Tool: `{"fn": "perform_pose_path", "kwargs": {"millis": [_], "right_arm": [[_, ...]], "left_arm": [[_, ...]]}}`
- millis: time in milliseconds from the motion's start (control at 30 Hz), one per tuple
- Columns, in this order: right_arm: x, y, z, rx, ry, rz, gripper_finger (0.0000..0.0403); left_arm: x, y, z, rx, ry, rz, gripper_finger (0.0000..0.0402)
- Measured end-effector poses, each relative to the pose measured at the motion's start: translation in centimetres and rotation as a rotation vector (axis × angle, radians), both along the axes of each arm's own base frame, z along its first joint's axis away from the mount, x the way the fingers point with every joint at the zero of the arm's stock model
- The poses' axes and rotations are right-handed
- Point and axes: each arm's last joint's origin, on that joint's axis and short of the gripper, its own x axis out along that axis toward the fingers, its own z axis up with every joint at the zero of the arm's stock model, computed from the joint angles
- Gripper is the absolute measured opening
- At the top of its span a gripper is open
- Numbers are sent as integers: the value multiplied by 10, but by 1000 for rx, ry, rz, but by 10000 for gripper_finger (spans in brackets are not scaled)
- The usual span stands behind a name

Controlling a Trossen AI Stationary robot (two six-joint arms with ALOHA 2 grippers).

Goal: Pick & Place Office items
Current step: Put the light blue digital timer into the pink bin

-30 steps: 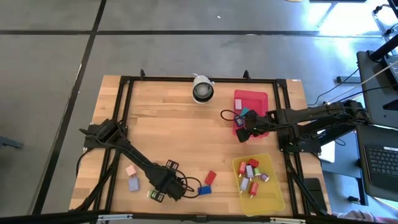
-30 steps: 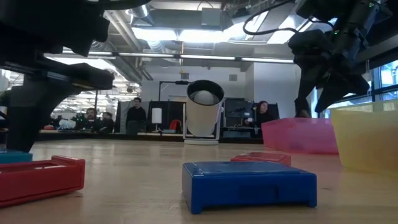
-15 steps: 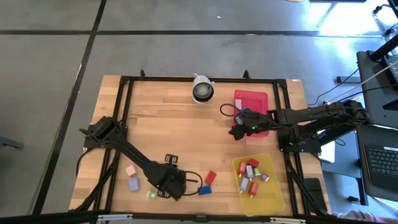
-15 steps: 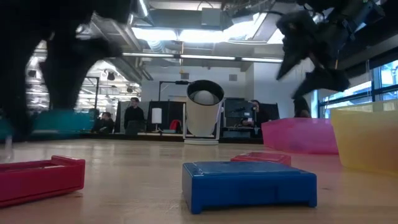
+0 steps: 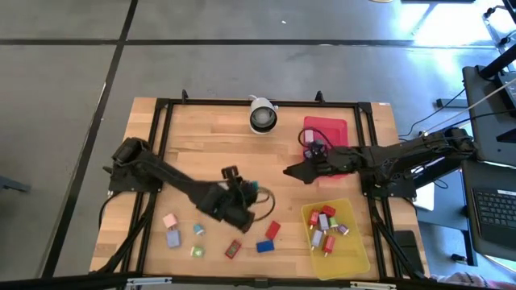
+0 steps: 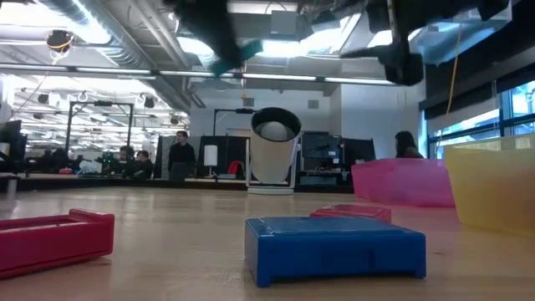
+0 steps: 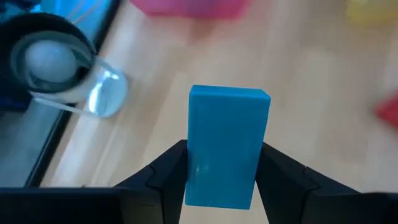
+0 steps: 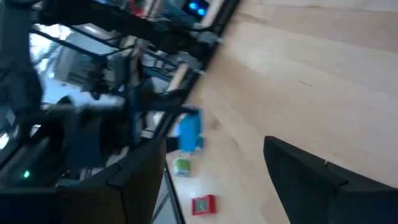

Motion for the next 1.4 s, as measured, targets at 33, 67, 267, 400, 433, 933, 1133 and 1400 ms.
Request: {"fn": "perform_pose_path", "kwargs": {"millis": [33,67,267,400,433,933,1133,1400], "right_arm": [[0,3,1,-9,-13,2,274],[-1,7,2,-15,-22,-1,274],[-5,26,3,-60,-44,-40,274],[-6,34,-1,-85,-33,-58,274],[-5,36,-2,-89,-31,-59,274],[6,48,-5,-69,-106,-49,274],[12,51,-16,-82,-65,-49,274],[16,52,-22,-68,-48,-54,245]], "left_arm": [[5,6,2,-6,-25,17,159],[10,10,4,-15,-47,24,159],[37,24,14,-86,-185,-35,159],[46,26,20,-94,-264,-67,159],[47,26,21,-91,-273,-74,159],[51,28,24,-101,-312,-72,159],[58,33,29,-100,-369,-85,159],[60,34,29,-131,-367,-115,159]]}}
